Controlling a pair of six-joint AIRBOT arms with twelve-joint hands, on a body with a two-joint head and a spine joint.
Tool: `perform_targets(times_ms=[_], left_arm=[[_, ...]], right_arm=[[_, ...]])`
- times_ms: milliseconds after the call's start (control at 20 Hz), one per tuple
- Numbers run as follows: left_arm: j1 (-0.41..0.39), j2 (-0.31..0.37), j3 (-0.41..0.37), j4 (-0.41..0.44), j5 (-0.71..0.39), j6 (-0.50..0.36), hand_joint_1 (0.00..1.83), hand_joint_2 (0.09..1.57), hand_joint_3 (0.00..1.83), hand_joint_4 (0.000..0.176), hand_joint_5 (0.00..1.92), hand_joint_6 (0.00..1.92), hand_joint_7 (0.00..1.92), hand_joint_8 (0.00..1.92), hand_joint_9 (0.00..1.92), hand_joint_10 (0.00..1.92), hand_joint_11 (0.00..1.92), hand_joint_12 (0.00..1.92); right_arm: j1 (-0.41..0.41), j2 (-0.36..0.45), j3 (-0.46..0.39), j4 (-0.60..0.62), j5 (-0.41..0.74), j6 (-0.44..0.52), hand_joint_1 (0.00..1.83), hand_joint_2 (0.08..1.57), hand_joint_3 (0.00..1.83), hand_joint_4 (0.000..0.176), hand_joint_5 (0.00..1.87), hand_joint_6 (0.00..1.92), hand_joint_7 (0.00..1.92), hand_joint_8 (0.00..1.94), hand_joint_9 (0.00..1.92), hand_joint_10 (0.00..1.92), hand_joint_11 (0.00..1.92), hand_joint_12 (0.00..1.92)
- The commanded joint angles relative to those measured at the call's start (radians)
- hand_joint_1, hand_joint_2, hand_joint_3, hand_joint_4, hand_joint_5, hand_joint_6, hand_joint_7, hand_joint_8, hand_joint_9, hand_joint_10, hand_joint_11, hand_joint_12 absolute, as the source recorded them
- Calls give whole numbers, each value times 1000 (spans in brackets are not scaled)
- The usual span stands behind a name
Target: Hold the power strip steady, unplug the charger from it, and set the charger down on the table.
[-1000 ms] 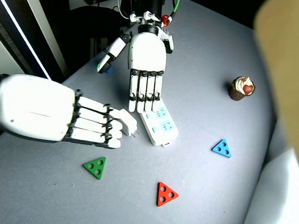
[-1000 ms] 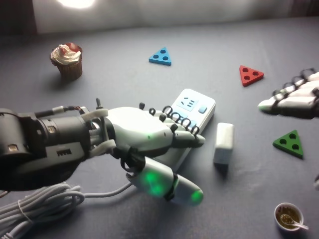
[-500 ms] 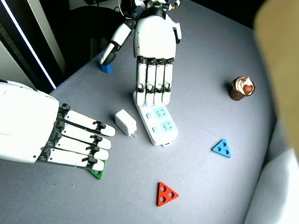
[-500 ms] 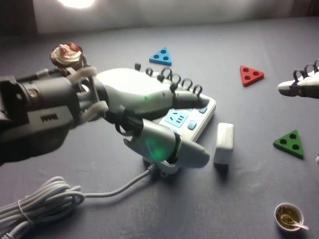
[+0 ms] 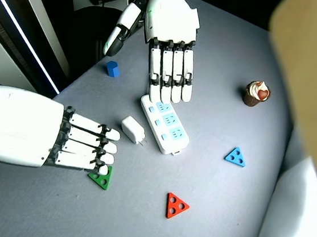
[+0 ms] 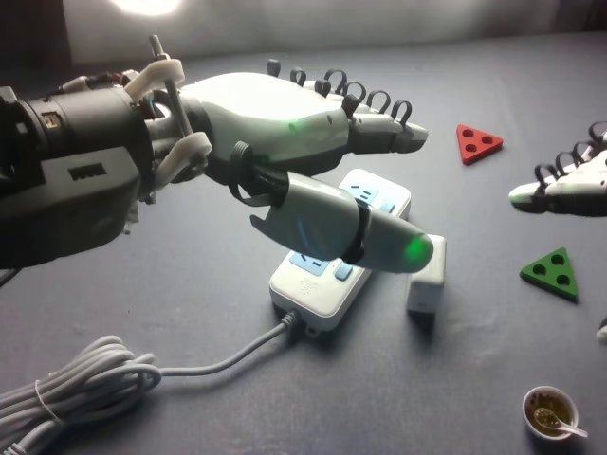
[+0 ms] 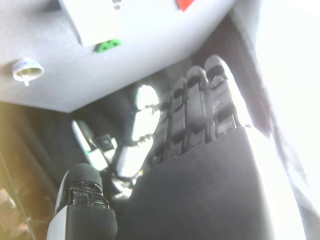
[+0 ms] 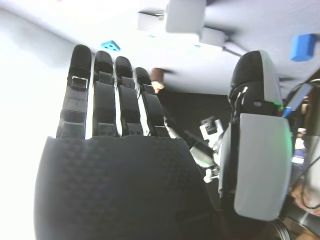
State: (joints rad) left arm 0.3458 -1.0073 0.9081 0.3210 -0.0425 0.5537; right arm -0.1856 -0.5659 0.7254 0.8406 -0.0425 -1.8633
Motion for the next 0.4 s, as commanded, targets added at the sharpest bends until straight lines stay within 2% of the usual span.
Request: perform_targets(times_ms=[0,200,350], left_arm=[[-21,-4,1,-7,-97,-4,0,1051,0,0,129,6,155,5,157,8,80,140],[-28,10,-4,-7,-97,-3,0,1052,0,0,124,2,160,4,165,8,78,146],[-30,30,-12,-6,-92,-3,0,1045,0,0,134,5,167,6,166,6,81,152]], right_arm=[[12,13,1,-1,57,-10,625,953,0,0,127,1,216,3,222,0,0,651],[12,13,-1,-1,57,-13,519,940,0,0,71,0,150,1,145,2,0,454],[12,13,-5,-3,57,-22,479,925,0,0,36,0,133,0,137,0,0,433]])
